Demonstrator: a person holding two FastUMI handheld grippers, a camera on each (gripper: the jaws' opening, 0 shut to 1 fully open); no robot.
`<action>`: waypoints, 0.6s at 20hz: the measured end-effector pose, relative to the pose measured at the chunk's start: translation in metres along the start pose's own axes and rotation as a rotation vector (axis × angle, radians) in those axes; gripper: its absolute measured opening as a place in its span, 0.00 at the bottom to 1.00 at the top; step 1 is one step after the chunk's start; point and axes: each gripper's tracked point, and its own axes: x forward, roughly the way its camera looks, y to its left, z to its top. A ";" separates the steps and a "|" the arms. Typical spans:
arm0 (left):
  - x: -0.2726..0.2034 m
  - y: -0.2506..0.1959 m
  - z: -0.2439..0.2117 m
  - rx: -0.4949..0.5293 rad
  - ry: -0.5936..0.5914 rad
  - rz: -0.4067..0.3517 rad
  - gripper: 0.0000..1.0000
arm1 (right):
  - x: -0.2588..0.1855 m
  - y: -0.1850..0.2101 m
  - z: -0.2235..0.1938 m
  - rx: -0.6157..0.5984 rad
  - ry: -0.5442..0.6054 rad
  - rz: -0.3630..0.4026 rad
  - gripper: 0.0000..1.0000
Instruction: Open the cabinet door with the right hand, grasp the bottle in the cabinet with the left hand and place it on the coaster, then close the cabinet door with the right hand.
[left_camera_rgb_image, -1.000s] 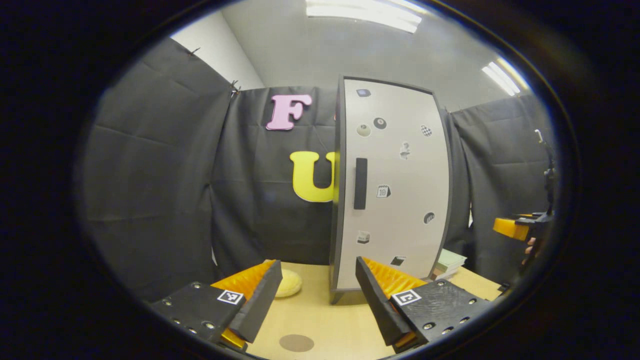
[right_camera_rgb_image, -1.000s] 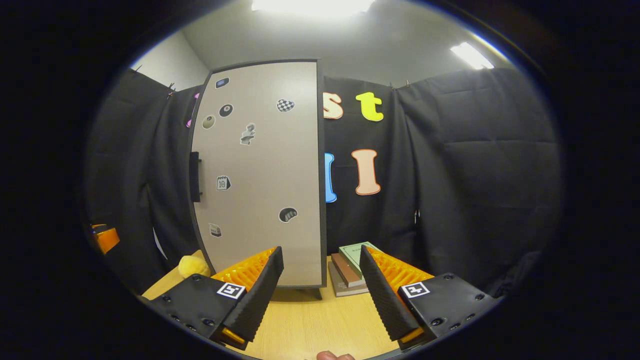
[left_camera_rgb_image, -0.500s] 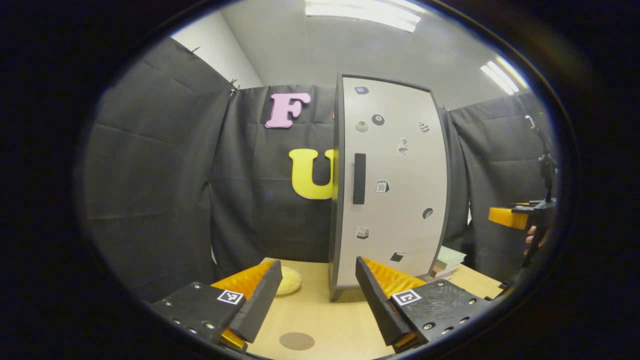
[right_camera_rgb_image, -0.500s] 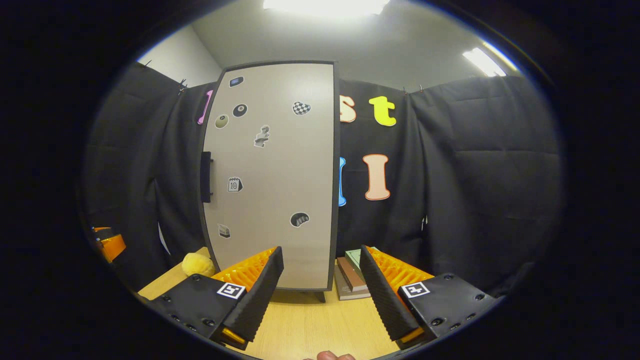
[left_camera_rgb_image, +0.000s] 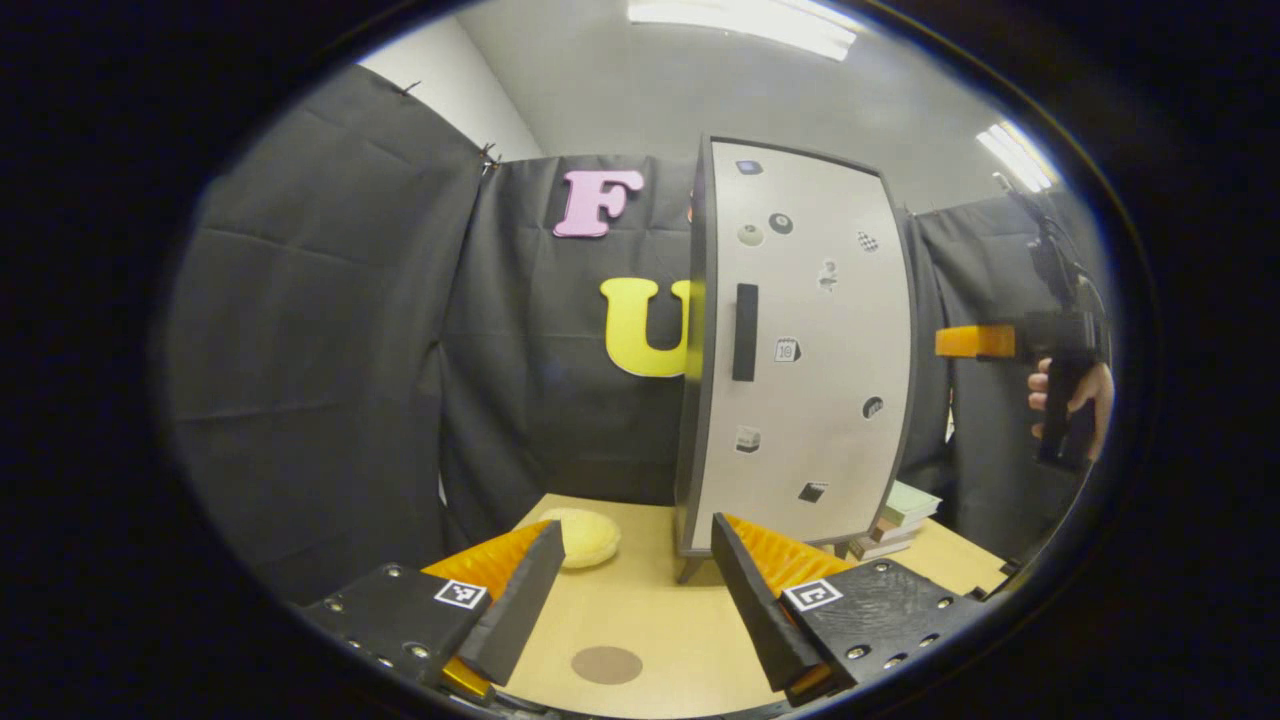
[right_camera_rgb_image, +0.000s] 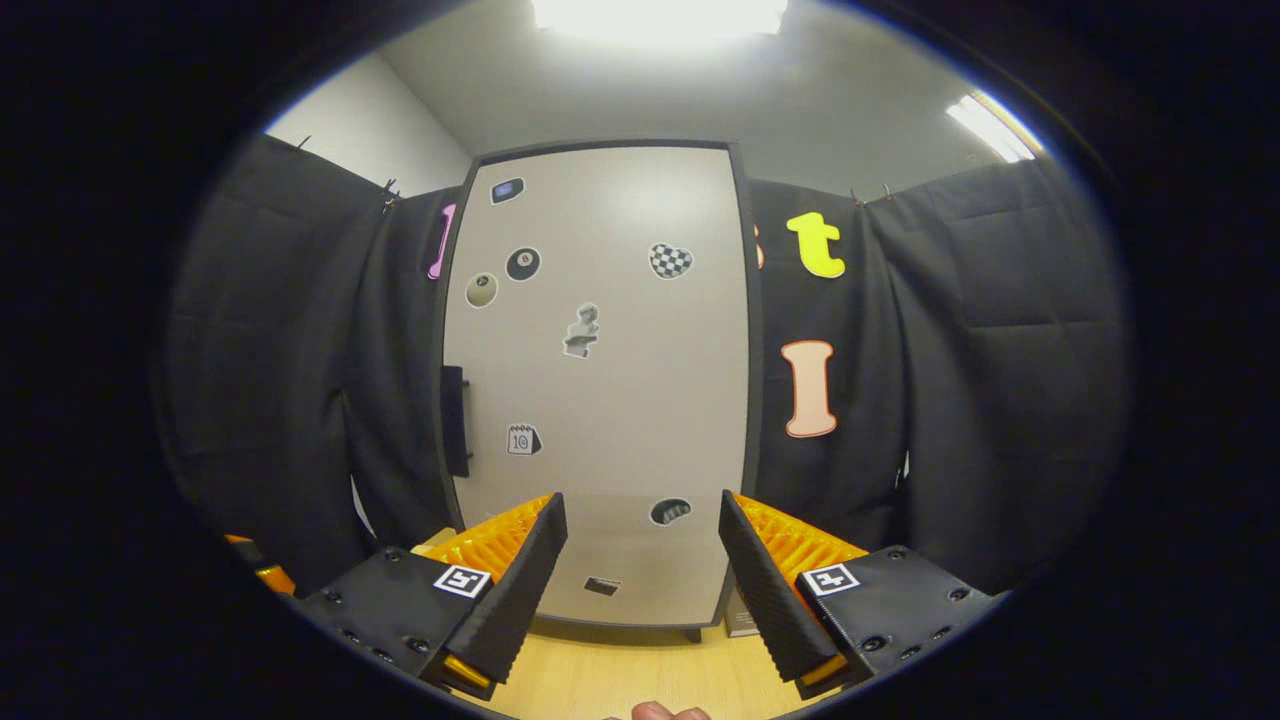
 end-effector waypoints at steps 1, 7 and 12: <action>-0.002 0.004 -0.003 -0.006 0.006 0.010 0.92 | 0.007 0.012 0.008 -0.012 -0.015 0.019 0.97; -0.010 0.037 -0.010 -0.029 0.016 0.079 0.89 | 0.045 0.096 0.034 0.001 -0.046 0.155 0.98; -0.020 0.071 -0.019 -0.066 0.029 0.152 0.92 | 0.091 0.143 0.032 0.002 -0.039 0.178 0.96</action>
